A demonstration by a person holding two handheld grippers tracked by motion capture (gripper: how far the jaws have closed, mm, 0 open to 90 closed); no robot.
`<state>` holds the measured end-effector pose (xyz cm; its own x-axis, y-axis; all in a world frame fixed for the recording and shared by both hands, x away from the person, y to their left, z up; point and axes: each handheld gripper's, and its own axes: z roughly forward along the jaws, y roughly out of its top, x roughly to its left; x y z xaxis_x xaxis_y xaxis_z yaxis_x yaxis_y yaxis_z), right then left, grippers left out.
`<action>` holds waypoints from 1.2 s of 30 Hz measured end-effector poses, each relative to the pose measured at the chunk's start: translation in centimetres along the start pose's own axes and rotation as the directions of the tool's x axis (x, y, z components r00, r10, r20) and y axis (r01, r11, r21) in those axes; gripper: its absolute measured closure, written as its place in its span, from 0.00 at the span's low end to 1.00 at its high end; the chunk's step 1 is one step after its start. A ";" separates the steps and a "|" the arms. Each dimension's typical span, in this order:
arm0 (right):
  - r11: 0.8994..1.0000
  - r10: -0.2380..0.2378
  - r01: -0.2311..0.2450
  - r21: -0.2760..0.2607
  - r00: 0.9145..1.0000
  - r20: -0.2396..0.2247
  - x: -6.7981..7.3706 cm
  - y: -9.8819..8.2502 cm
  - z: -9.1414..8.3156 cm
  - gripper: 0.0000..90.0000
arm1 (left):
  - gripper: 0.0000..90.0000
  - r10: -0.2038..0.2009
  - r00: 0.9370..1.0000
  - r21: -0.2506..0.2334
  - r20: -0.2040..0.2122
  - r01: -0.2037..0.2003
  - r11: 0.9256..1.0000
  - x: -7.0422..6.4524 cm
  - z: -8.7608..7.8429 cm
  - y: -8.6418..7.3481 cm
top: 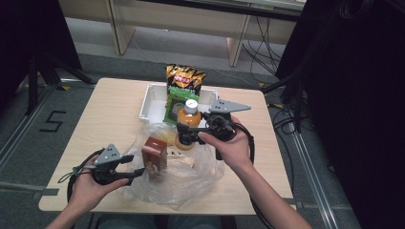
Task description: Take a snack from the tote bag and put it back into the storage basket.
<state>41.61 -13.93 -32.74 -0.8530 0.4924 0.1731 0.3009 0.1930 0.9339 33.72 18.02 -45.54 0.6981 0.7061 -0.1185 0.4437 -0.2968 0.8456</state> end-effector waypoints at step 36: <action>0.991 0.078 -0.102 0.088 0.967 0.243 -10.6 1.2 4.9 0.35 | 0.39 0.019 1.000 -0.007 -0.003 -0.019 1.000 0.2 -0.1 -0.1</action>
<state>53.11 -14.71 -34.99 -0.6976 0.6974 0.1639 0.4228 0.2161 0.8801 33.80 18.28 -45.55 0.7044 0.7026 -0.1009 0.4264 -0.3052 0.8515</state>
